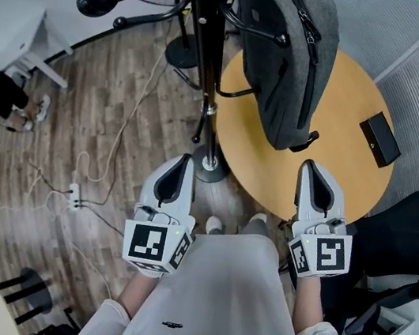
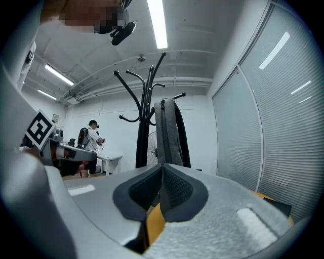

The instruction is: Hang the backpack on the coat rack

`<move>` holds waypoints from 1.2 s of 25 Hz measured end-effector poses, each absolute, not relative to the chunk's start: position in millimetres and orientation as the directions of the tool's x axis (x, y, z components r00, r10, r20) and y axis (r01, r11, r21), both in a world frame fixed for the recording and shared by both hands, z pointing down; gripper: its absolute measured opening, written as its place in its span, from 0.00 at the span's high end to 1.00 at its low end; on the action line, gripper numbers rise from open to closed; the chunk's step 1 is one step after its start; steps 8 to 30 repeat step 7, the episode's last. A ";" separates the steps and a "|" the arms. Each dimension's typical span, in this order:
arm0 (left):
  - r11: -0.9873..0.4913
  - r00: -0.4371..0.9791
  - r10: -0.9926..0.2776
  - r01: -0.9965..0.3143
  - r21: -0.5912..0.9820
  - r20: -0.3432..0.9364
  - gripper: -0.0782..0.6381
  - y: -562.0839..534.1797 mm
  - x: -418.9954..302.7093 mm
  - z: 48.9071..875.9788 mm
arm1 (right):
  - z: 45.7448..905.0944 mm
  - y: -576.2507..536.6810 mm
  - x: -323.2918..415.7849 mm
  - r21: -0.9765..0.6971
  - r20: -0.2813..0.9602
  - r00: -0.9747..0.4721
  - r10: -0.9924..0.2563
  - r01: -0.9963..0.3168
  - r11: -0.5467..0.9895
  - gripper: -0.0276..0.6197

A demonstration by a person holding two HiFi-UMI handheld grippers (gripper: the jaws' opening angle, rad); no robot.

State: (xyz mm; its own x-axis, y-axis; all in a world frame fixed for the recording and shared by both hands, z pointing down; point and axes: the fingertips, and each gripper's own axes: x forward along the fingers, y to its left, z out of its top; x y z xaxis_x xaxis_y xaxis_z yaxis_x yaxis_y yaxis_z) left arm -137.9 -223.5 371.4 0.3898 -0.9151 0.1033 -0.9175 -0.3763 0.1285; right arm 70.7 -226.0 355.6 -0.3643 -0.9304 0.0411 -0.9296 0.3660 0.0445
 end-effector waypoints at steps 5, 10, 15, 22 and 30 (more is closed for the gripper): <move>-0.375 0.389 -0.915 -0.918 0.131 0.105 0.87 -223.8 -138.5 373.3 | 355.9 -226.1 69.8 0.047 0.041 -0.364 -0.931 -0.930 0.366 0.95; -0.376 0.390 -0.915 -0.917 0.132 0.105 0.87 -224.0 -138.2 374.1 | 355.8 -226.4 69.9 0.048 0.040 -0.362 -0.931 -0.930 0.364 0.95; -0.376 0.390 -0.915 -0.917 0.132 0.105 0.87 -224.0 -138.2 374.1 | 355.8 -226.4 69.9 0.048 0.040 -0.362 -0.931 -0.930 0.364 0.95; -0.376 0.390 -0.915 -0.917 0.132 0.105 0.87 -224.0 -138.2 374.1 | 355.8 -226.4 69.9 0.048 0.040 -0.362 -0.931 -0.930 0.364 0.95; -0.376 0.390 -0.915 -0.917 0.132 0.105 0.87 -224.0 -138.2 374.1 | 355.8 -226.4 69.9 0.048 0.040 -0.362 -0.931 -0.930 0.364 0.95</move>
